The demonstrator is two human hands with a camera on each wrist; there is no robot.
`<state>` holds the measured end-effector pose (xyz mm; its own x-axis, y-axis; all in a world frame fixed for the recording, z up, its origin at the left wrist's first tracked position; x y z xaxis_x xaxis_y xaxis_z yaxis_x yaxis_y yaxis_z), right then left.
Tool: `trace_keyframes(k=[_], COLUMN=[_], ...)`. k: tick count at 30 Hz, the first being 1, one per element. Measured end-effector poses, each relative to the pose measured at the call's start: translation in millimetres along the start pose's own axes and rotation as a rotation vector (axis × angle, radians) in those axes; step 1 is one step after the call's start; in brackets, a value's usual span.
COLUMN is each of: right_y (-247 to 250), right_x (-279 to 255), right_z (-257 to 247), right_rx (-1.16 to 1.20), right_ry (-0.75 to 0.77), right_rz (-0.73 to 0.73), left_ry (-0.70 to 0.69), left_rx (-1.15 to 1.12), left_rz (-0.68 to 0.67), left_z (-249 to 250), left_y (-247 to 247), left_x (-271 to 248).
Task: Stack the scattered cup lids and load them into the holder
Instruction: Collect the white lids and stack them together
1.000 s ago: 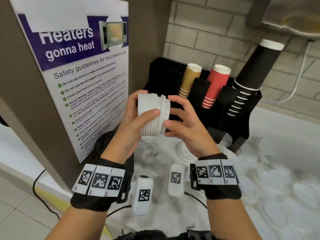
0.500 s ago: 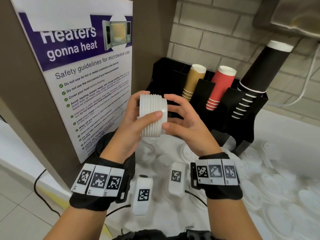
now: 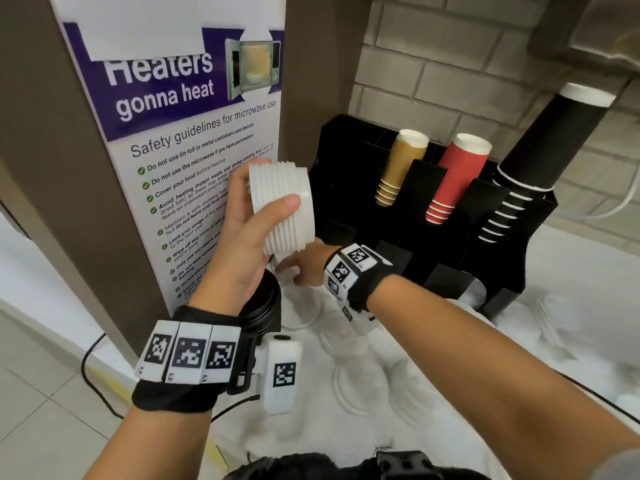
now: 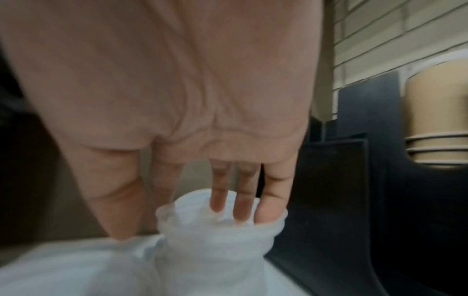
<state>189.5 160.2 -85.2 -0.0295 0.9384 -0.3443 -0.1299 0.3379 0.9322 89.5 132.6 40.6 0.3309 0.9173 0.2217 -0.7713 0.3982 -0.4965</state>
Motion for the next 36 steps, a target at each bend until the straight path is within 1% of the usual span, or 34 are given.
trace_keyframes(k=[2, 5, 6, 10, 11, 12, 13, 14, 16, 17, 18, 19, 21, 23, 25, 28, 32, 34, 36], right_y=[1.5, 9.2, 9.3, 4.2, 7.6, 14.0, 22.8, 32.2, 47.1, 51.3, 53.3, 52.4, 44.2, 32.0, 27.9, 29.9, 27.2, 31.3, 38.7], right_x=[2.6, -1.2, -3.7, -21.5, -26.6, -30.4, -32.9, -32.3, -29.2, -27.8, -25.7, -22.2, -12.1, -2.7, 1.7, -3.4, -5.9, -4.0, 1.3], right_z=[-7.2, -7.4, -4.5, 13.0, 17.3, 19.3, 19.3, 15.7, 0.0, -8.6, -15.6, -18.3, -17.2, -16.3, -18.1, -15.6, 7.3, 12.6, 7.4], right_rx=[-0.004, 0.002, -0.008, -0.077, -0.092, -0.099, -0.099, -0.077, 0.037, 0.12, 0.176, 0.183, 0.102, -0.019, -0.041, -0.003, -0.162, -0.148, -0.039], right_ry=[0.042, 0.032, 0.013, -0.055, -0.071, -0.079, -0.08, -0.063, 0.002, 0.033, 0.048, 0.041, 0.01, 0.012, 0.05, 0.066, 0.014, -0.01, -0.008], right_rz=[0.023, 0.035, 0.012, -0.187, -0.207, -0.196, -0.154, -0.077, 0.089, 0.149, 0.191, 0.215, 0.201, 0.122, 0.072, 0.038, -0.044, -0.046, 0.04], left_ry=[0.007, 0.011, 0.012, 0.02, 0.021, 0.021, 0.019, 0.018, 0.017, 0.017, 0.018, 0.019, 0.02, 0.021, 0.018, 0.011, 0.012, 0.005, -0.001], left_rx=[0.001, 0.009, 0.011, 0.006, 0.004, 0.006, 0.009, 0.011, 0.005, 0.0, -0.006, -0.011, -0.013, -0.01, -0.009, 0.009, 0.021, 0.025, 0.025], left_rz=[-0.003, -0.01, -0.014, -0.026, -0.03, -0.031, -0.029, -0.028, -0.031, -0.031, -0.029, -0.023, -0.012, -0.008, -0.009, -0.018, -0.023, -0.029, -0.039], left_z=[-0.8, -0.9, -0.5, -0.1, -0.1, 0.0, 0.2, 0.7, 1.3, 1.8, 2.2, 2.7, 3.3, 3.9, 5.1, 7.4, 6.7, 7.8, 8.7], left_y=[0.7, 3.6, 3.9, 2.5, 1.6, 0.9, 0.6, 0.3, -0.6, -0.8, -0.8, -0.4, 1.0, 2.5, 4.2, 6.6, 4.8, 2.4, 0.7], left_x=[-0.6, -0.7, -0.8, 0.4, 0.4, 0.5, 0.4, 0.2, -0.2, -0.1, -0.2, -0.3, -0.8, -1.4, -1.7, -2.0, -1.6, -0.4, 0.4])
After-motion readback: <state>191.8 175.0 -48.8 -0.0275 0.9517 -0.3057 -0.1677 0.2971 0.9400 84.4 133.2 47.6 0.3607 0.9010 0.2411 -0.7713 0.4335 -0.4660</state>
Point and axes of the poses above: each hand's wrist, its own x-axis towards the middle knuckle, its own y-axis out of the back of the hand, z = x × y, the point moved 10 cm from there along x, towards the middle knuckle, and after that the axes turned 7 degrees about z, right-handed, at the moved point
